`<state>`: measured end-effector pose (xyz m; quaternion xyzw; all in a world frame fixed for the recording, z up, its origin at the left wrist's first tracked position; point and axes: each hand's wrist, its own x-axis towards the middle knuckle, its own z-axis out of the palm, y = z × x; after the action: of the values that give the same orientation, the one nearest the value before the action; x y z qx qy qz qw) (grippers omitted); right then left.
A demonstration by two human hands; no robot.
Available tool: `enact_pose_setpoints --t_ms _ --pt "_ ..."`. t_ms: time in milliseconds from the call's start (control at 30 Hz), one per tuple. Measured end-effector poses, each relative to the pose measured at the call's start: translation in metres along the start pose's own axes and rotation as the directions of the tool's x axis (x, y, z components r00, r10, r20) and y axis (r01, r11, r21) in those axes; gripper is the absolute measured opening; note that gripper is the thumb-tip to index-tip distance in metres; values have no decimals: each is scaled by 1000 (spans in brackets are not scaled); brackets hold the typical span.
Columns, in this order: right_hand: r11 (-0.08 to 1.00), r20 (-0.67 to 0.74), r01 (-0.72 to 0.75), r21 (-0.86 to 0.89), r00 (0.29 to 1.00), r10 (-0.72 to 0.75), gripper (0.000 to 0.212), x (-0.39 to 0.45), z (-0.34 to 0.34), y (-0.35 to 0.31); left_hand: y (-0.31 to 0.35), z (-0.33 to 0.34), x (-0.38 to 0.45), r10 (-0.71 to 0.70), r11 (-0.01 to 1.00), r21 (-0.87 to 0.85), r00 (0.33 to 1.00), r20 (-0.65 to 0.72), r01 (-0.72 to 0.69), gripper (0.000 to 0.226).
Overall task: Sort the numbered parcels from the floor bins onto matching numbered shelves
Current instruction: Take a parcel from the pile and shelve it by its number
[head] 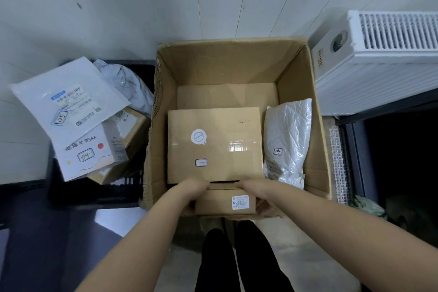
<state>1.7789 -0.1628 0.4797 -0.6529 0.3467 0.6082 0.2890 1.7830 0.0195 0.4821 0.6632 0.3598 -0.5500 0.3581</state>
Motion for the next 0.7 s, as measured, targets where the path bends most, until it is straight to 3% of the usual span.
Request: enact_pose_setpoints --t_ms 167,300,400,467,567,700 --pt "996 27 90 -29 996 -89 37 -67 -7 3 3 -14 -82 39 998 -47 998 42 -37 20" --pt "964 -28 267 21 964 -266 35 -134 -16 6 2 -26 -143 146 984 -106 989 0 -145 38" --pt "898 -117 437 57 896 -428 53 -176 -27 2 9 -40 -187 292 954 -31 946 -141 -299 30" --pt "852 -150 522 48 847 -510 59 -202 -35 -4 13 -52 -212 362 927 -28 911 -195 -375 43" --pt "783 -193 622 7 769 -610 50 -251 -40 -11 16 -68 -251 433 894 2 865 -254 -447 54" --pt "699 -212 713 -57 676 -706 44 -302 -37 -14 12 -79 -295 525 840 25 800 -290 -542 42"
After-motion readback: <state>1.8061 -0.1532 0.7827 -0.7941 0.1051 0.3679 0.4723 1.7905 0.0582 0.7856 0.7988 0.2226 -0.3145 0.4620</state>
